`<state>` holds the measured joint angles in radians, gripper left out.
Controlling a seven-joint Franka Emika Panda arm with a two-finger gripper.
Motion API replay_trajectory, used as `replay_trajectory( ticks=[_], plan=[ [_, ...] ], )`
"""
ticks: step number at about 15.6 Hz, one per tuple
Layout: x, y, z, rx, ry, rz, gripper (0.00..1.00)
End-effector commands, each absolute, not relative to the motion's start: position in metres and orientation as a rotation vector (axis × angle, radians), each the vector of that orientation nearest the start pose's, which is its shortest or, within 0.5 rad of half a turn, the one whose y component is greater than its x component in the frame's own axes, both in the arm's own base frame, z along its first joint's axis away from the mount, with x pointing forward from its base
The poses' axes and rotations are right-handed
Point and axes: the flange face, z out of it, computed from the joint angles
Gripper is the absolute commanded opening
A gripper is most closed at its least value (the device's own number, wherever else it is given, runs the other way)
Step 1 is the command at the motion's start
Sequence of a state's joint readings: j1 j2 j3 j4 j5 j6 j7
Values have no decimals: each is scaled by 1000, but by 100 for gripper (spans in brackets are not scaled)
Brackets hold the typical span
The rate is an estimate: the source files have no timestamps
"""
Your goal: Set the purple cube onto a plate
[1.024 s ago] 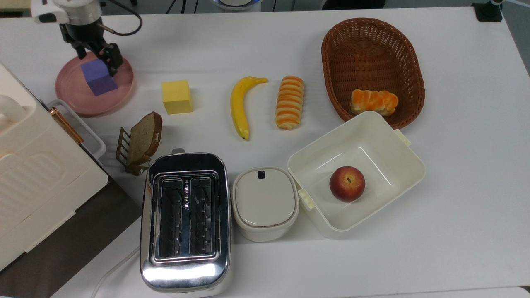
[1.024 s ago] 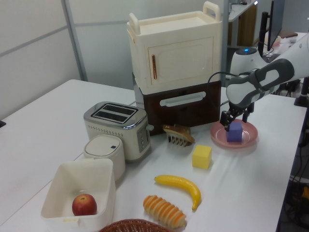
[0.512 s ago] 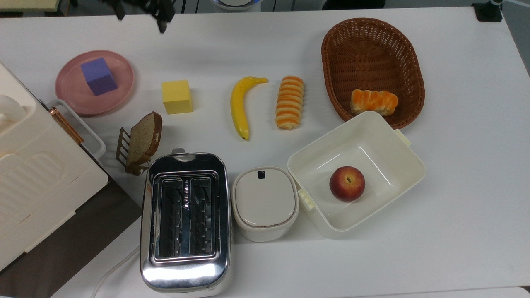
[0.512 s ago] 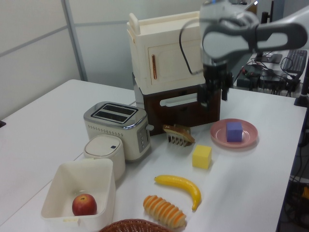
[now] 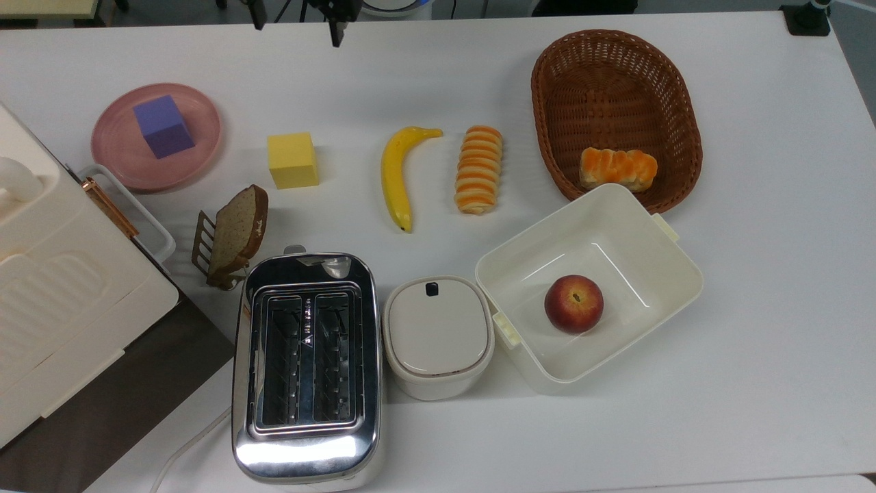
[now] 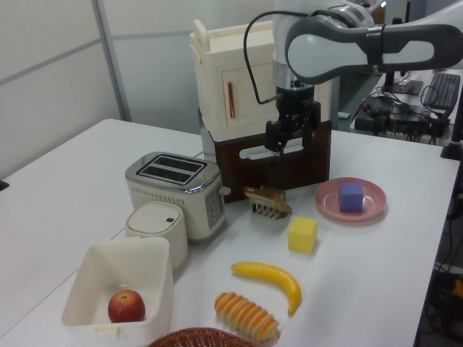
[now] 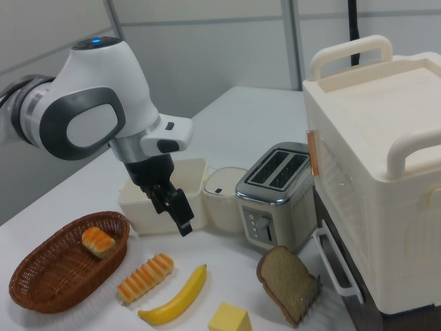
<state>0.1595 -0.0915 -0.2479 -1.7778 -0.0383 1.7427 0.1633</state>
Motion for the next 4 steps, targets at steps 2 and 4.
replay_trajectory(
  ticks=[2, 4],
  plan=[
    [534, -43, 612, -3108, 379, -41, 100],
    [534, -42, 612, -3109, 376, -38, 100]
  ],
)
